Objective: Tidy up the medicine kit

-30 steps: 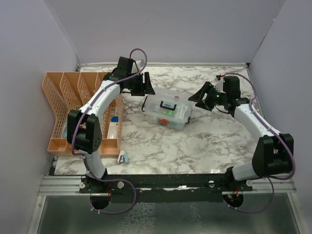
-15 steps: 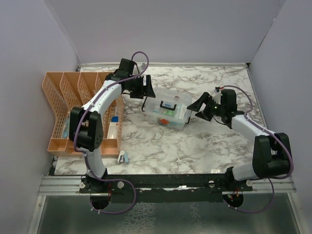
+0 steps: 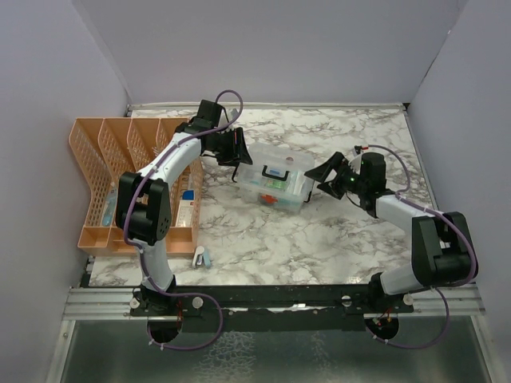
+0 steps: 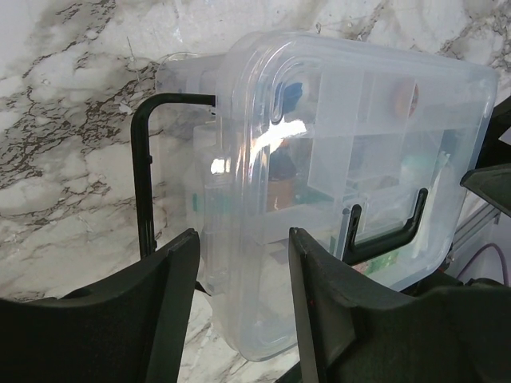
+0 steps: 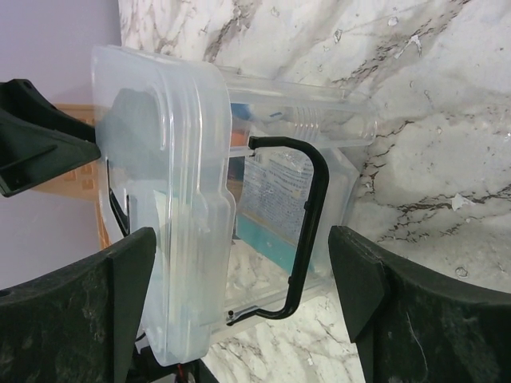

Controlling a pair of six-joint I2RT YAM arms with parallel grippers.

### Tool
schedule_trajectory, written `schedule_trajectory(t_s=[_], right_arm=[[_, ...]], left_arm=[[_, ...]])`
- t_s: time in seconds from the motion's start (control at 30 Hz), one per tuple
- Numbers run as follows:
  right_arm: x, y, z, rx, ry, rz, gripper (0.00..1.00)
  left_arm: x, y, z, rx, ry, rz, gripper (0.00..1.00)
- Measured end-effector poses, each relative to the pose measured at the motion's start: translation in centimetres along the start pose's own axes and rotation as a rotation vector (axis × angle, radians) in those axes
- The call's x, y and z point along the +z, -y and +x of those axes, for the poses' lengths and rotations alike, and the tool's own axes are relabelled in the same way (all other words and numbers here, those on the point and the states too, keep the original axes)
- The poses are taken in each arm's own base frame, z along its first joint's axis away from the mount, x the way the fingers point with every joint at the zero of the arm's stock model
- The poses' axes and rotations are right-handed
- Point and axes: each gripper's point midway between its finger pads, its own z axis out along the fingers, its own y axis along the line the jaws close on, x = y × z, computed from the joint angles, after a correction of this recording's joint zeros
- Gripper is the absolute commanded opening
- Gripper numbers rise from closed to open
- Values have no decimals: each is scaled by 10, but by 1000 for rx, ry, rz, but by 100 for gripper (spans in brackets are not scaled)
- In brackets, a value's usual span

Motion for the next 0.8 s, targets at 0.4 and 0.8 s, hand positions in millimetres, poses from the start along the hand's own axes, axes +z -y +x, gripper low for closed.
schedule_trajectory(t_s=[0.4,0.8], right_arm=[[10,4,1,69,14,22,90],[29,-2,-4,56,-2,-55,90]], left_arm=[[0,0,0,-16,0,0,49],[0,0,0,-24,1,-1,55]])
